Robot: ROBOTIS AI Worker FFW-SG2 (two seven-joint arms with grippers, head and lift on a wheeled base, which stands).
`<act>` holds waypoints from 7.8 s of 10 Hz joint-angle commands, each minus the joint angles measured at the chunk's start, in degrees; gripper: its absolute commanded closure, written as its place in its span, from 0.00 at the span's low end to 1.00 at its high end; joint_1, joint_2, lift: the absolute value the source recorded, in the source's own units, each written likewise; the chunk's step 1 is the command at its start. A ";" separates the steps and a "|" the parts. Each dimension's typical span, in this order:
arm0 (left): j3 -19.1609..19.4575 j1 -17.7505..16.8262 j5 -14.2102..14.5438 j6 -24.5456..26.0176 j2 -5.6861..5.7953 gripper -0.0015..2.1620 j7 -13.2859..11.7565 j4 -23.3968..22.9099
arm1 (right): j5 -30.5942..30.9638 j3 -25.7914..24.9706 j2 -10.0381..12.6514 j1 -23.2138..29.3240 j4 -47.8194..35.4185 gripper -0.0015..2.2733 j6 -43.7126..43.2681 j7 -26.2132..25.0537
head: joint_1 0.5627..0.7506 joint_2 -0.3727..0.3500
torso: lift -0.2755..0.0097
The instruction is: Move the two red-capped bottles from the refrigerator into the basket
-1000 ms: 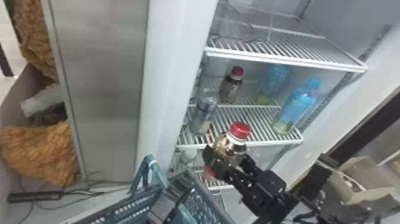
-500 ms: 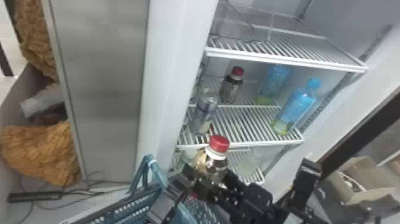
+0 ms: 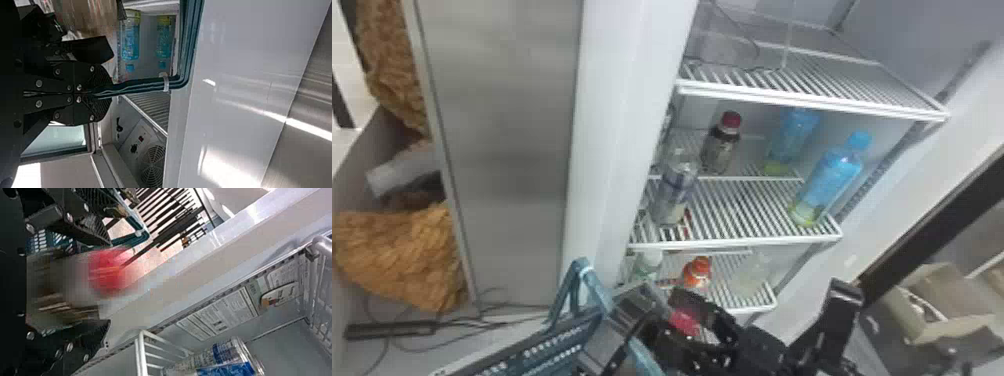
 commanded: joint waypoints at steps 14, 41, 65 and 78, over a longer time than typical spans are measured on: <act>0.00 0.20 0.39 -0.49 0.18 0.56 -0.01 0.00 | 6.57 -13.85 5.00 -3.26 3.47 0.07 -19.36 -5.63 | 0.70 0.03 | 0.97; -1.94 -2.76 3.25 -2.59 0.62 0.56 -0.01 2.67 | 21.53 -2.42 -0.28 -47.27 47.49 0.07 -23.58 -13.72 | 0.70 0.03 | 0.97; -4.57 -3.04 4.85 -0.63 2.02 0.56 -0.01 2.11 | 16.62 -4.13 -1.51 -33.91 26.40 0.56 -12.75 -13.46 | 0.70 0.03 | 0.97; -4.34 -2.20 5.87 -0.63 1.85 0.56 1.05 2.25 | 8.51 -12.70 1.04 -4.94 -8.20 0.56 2.44 -8.97 | 0.70 0.03 | 0.97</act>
